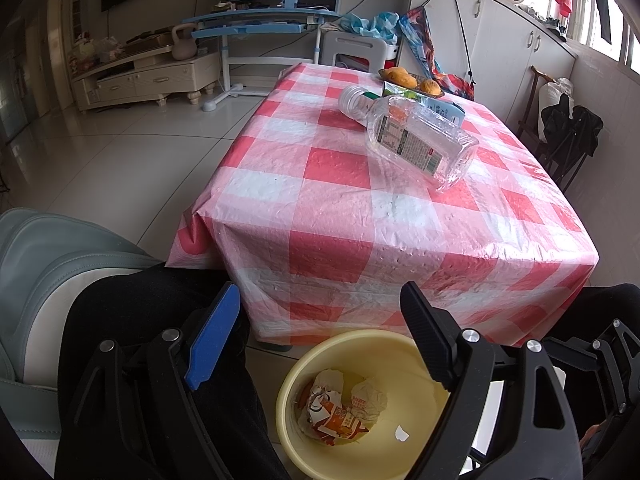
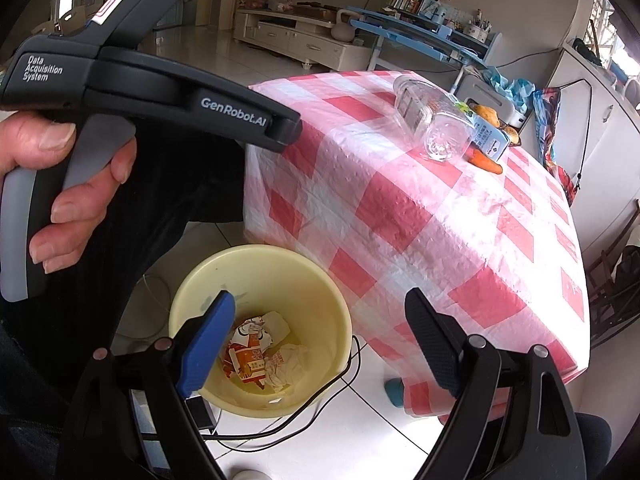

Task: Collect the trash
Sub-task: 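Reach the left gripper to the clear plastic bottle on the table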

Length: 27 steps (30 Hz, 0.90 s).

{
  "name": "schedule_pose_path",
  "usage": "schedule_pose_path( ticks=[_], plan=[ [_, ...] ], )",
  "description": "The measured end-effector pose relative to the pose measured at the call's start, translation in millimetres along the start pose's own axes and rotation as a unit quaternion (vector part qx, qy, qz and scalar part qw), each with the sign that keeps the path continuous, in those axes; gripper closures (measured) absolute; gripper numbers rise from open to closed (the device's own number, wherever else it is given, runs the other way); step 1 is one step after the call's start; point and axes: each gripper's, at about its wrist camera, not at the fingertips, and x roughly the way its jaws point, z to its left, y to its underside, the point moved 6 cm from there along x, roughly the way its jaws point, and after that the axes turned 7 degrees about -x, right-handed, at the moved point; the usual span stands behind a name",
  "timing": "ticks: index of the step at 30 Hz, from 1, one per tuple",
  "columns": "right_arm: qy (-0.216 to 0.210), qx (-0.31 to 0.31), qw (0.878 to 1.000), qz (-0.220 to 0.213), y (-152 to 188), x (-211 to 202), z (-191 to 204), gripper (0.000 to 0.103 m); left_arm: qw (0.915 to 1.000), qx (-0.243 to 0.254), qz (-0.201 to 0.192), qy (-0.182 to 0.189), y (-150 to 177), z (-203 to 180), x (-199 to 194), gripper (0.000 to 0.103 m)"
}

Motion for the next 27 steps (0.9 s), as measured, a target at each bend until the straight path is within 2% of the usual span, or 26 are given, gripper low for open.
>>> schedule_pose_path(
  ticks=[3, 7, 15, 18, 23, 27],
  plan=[
    [-0.001, 0.006, 1.000, -0.004, -2.0, -0.9, -2.0, 0.020, 0.9998, -0.019, -0.003, 0.010, -3.7, 5.8, -3.7, 0.024],
    [-0.002, 0.018, 1.000, -0.011, -4.6, -1.6, -6.3, 0.018, 0.9971, -0.064, 0.018, 0.036, -14.7, 8.8, -3.3, 0.024],
    [-0.017, 0.062, 0.998, -0.023, -6.3, 0.4, -21.0, 0.018, 0.9904, -0.101, 0.044, 0.084, -64.1, -43.4, 5.2, 0.024],
    [-0.026, 0.087, 0.995, -0.029, -4.8, 0.1, -30.0, 0.018, 0.9876, -0.120, 0.069, 0.074, -85.0, -62.9, 27.0, 0.024],
    [-0.043, 0.133, 0.989, -0.044, -2.3, -0.9, -46.9, 0.018, 0.9842, -0.141, 0.104, 0.025, -108.0, -84.0, 77.3, 0.024],
    [-0.049, 0.168, 0.983, -0.047, 1.7, 0.8, -59.6, 0.018, 0.9842, -0.130, 0.120, -0.006, -120.1, -98.8, 106.5, 0.024]
  ],
)
